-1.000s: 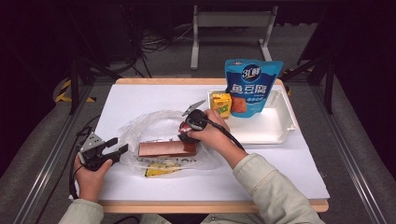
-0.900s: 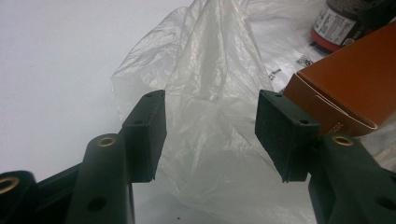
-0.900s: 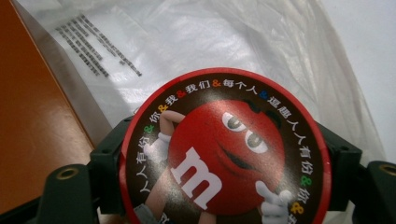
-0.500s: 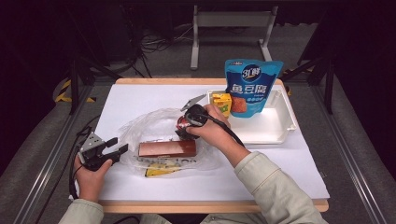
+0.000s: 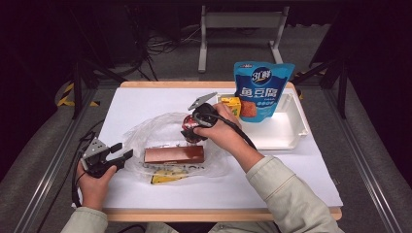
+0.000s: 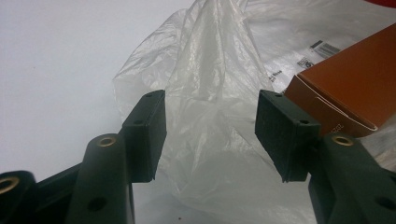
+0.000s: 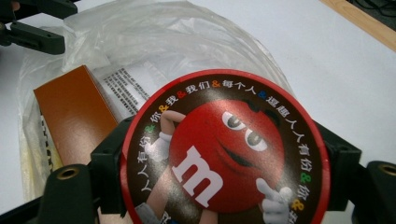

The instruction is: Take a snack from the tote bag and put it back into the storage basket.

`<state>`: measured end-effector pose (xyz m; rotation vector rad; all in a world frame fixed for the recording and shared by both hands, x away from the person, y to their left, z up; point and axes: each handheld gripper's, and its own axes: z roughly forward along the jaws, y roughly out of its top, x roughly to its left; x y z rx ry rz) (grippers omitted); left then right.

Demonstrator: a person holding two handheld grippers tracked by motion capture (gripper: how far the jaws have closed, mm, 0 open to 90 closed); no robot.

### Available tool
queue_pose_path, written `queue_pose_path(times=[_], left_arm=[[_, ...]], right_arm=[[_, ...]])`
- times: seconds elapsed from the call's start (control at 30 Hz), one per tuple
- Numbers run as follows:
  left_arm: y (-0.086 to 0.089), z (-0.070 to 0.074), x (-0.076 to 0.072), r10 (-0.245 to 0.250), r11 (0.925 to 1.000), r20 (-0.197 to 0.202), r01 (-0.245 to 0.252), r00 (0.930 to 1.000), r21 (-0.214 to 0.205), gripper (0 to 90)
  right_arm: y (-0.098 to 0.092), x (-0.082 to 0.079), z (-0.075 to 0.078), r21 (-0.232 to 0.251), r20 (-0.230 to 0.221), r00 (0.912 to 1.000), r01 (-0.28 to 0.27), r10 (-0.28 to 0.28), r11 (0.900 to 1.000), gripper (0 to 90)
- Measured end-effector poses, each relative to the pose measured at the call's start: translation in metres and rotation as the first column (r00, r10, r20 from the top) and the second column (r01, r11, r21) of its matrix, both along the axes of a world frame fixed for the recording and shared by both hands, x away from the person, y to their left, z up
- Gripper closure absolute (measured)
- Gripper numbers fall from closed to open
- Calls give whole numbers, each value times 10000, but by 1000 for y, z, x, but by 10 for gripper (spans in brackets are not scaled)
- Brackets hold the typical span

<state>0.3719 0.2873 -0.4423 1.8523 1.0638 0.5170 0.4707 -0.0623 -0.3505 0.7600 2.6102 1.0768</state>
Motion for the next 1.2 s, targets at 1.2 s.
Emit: queue_pose_path(times=[1.2], left_arm=[[-2, 0, 0, 21, 10000, -5, -21, 10000, 51, 440]], right_arm=[[-65, -7, 45, 229, 607, 9919, 1106, -1118, 9936, 254]])
